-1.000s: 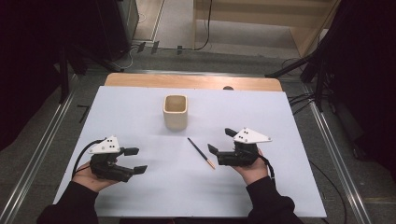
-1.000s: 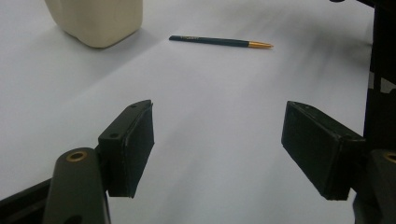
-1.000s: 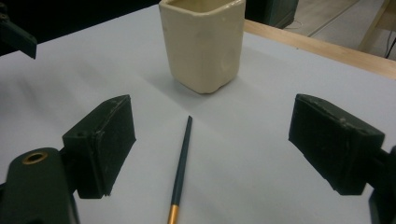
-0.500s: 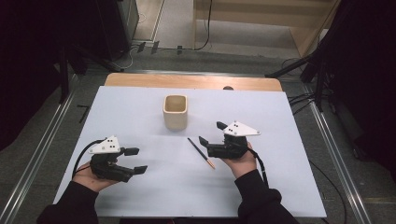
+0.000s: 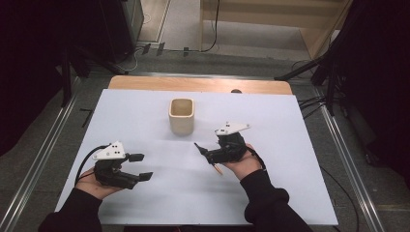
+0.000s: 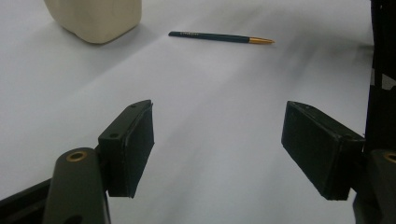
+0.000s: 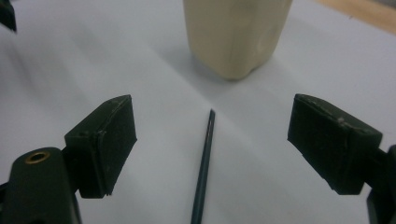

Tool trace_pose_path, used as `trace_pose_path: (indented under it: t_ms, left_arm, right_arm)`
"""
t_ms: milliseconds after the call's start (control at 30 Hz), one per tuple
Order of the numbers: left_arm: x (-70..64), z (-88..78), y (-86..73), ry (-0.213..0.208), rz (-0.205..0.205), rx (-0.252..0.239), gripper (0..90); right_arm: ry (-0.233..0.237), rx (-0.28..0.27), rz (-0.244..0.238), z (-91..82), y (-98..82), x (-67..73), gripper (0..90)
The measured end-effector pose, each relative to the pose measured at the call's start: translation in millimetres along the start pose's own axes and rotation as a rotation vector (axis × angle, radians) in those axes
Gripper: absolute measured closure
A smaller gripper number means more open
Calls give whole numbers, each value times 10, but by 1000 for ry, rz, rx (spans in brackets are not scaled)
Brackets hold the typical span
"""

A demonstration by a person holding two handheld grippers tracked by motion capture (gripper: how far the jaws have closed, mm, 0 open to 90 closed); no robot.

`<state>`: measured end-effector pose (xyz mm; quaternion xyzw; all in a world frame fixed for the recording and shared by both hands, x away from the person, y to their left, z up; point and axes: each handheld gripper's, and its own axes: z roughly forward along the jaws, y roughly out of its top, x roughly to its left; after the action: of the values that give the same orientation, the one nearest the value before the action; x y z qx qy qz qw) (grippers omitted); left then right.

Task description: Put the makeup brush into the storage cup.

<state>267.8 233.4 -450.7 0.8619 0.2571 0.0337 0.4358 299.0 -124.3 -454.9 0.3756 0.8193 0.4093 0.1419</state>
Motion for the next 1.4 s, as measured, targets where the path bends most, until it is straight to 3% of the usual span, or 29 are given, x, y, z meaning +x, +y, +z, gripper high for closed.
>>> trace_pose_path:
  t_ms: [100,200,300,600,767,1000,1100,1300,1400]
  left_arm:
    - [4,1,-3,-2,-2,-3,261]
    - [11,-3,-4,-2,-4,-1,261]
    - [8,-1,-4,-5,-2,-2,261]
    - [6,4,-5,-6,-5,3,260]
    - [6,5,-4,-4,-4,6,260]
    - [9,4,-5,-5,-4,4,260]
    - [9,3,-6,-5,-4,5,260]
    - [12,0,-6,-5,-4,4,260]
    - [11,3,-7,-8,-4,4,260]
  right_arm:
    - [15,111,-41,29,57,17,188]
    - [24,168,-58,40,102,25,194]
    - [50,216,-19,54,162,-2,206]
    - [85,375,21,95,266,-53,243]
    - [107,516,57,116,340,-71,274]
    - [114,665,82,148,484,-75,329]
    - [96,707,80,183,525,-58,328]
    - [68,727,66,276,486,-2,347]
    - [76,728,71,308,443,-4,350]
